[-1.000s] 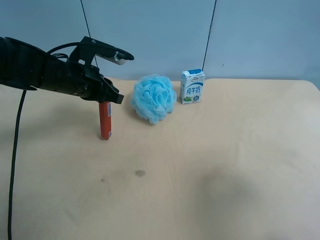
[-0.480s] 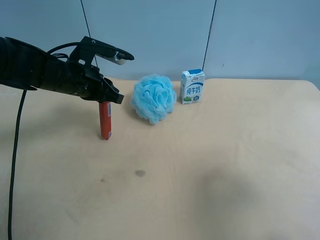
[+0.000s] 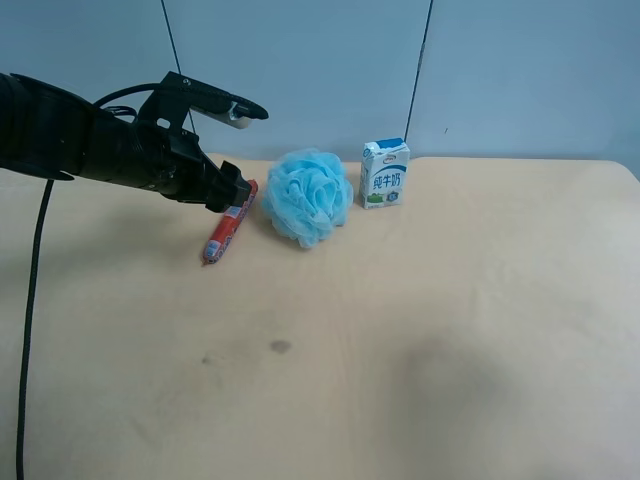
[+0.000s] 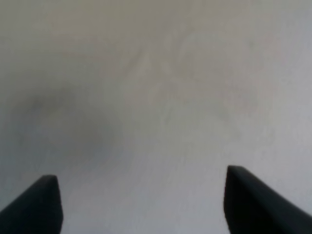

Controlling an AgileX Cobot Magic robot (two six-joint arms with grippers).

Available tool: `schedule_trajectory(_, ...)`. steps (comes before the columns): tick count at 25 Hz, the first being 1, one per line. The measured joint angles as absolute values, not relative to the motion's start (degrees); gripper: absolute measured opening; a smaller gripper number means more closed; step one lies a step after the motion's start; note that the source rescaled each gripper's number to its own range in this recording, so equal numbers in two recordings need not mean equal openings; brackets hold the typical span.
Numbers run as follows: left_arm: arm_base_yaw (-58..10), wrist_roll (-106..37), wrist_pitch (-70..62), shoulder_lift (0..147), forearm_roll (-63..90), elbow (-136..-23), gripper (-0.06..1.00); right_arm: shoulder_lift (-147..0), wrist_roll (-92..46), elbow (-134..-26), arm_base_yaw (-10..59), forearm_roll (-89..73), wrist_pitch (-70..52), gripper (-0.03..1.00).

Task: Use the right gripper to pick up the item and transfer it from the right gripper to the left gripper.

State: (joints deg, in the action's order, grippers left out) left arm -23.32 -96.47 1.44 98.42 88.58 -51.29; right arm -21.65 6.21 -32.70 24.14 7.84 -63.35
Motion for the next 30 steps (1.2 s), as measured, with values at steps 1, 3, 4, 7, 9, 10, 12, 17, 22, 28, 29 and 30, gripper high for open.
schedule_trajectory(1,-23.3,-96.5,1.4,98.4,88.6,-51.3,0.81,-21.7,6.2,-32.7,24.1,7.8,-63.3,0.63)
schedule_trajectory(3,-23.3,-96.5,1.4,98.4,88.6,-51.3,0.82,-21.7,6.2,-32.7,24.1,7.8,-63.3,0.63)
schedule_trajectory(4,-23.3,-96.5,1.4,98.4,88.6,-51.3,0.82,-21.7,6.2,-32.7,24.1,7.8,-63.3,0.63)
schedule_trajectory(7,-23.3,-96.5,1.4,98.4,88.6,-51.3,0.82,-21.7,6.2,-32.7,24.1,7.8,-63.3,0.63)
schedule_trajectory(9,-23.3,-96.5,1.4,97.5,88.6,-51.3,0.82,-21.7,6.2,-32.7,24.1,7.8,-63.3,0.63)
schedule_trajectory(10,-23.3,-96.4,1.4,96.7,88.6,-51.3,0.82,-21.7,6.2,-32.7,24.1,7.8,-63.3,0.63)
schedule_trajectory(12,-23.3,-96.1,1.4,94.4,88.6,-51.3,0.82,-21.7,6.2,-32.7,24.1,7.8,-63.3,0.63)
schedule_trajectory(17,-23.3,-95.9,1.4,84.9,88.6,-49.7,0.82,-21.7,6.2,-32.7,24.1,7.8,-63.3,0.63)
schedule_trajectory(22,-23.3,-95.8,5.0,72.8,88.7,-43.1,0.82,-21.7,6.2,-32.7,24.1,7.8,-63.3,0.63)
schedule_trajectory(28,-23.3,-95.7,8.1,56.1,90.9,-34.5,0.82,-21.7,6.2,-32.7,24.1,7.8,-63.3,0.63)
schedule_trajectory(29,-23.3,-95.6,8.1,53.8,91.6,-33.7,0.82,-21.7,6.2,-32.7,24.1,7.8,-63.3,0.63)
schedule_trajectory(30,-23.3,-95.6,8.1,51.1,92.5,-32.7,0.82,-21.7,6.2,-32.7,24.1,7.8,-63.3,0.63)
